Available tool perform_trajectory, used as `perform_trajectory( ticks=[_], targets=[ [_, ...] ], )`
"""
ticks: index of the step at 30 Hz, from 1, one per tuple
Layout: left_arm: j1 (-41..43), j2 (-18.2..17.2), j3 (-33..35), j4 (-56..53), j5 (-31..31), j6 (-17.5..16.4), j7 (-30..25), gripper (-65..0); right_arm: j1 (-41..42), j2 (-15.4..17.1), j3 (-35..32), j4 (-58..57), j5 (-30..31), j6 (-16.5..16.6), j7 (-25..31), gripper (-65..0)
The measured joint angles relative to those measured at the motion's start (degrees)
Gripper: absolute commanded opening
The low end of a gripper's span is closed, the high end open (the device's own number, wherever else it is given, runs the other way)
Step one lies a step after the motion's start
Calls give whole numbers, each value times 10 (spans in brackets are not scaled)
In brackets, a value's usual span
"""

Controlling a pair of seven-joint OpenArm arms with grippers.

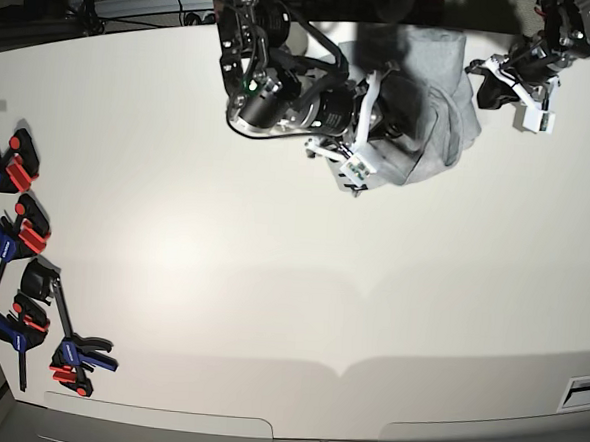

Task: Fold the T-shirt properly
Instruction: 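Flip the bundle over with the right gripper, exposing the printed text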

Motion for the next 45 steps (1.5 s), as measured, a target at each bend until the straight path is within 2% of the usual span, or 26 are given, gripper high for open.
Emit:
perform_trajectory(
  ticks=[2, 5, 8, 10, 14, 16, 18, 27, 29, 32, 35, 37, 40, 45],
  targets=[
    [0, 0, 0, 0, 0, 0, -1, -650, 0, 0, 0, 0, 31, 10, -14, -650],
    [0, 0, 0, 0, 0, 0, -2, -650, 0, 0, -4, -1, 117, 51, -59, -650],
    [0, 0, 0, 0, 0, 0, -2, -650, 0, 0, -22, -2, 197, 54, -107, -650],
    [0, 0, 0, 0, 0, 0, -2, -650, 0, 0, -39, -2, 229, 54, -115, -650],
    [0, 0, 0, 0, 0, 0, -2, -650, 0, 1, -72, -2, 233, 55, -134, -650],
    [0, 0, 0, 0, 0, 0, -2, -650, -6, 2, -85, -2, 234, 55, -133, -540],
    [0, 0, 0, 0, 0, 0, -2, -650, -15, 2, -95, -2, 236, 55, -130, -481],
    [0, -1, 0, 0, 0, 0, -7, -650, -4, 2, -97, -2, 240, 55, -125, -481],
    [0, -4, 0, 0, 0, 0, -27, -650, 10, 2, -97, -2, 224, 56, -117, -489],
    [0, -22, 0, 0, -6, 0, -35, -650, 31, 2, -97, -2, 146, 56, -78, -500],
    [0, -42, -1, 4, -33, 0, -34, -650, 42, 2, -93, -2, 63, 56, -32, -589],
    [0, -49, -2, 12, -43, 0, -34, -650, 46, 1, -79, -2, 32, 57, -1, -650],
    [0, -49, -17, 32, -45, 0, -33, -650, 49, 2, -44, -2, 6, 57, 42, -650],
    [0, -49, -45, 73, -66, 0, -44, -650, 49, 0, 33, -2, 3, 57, 86, -650]
  ],
)
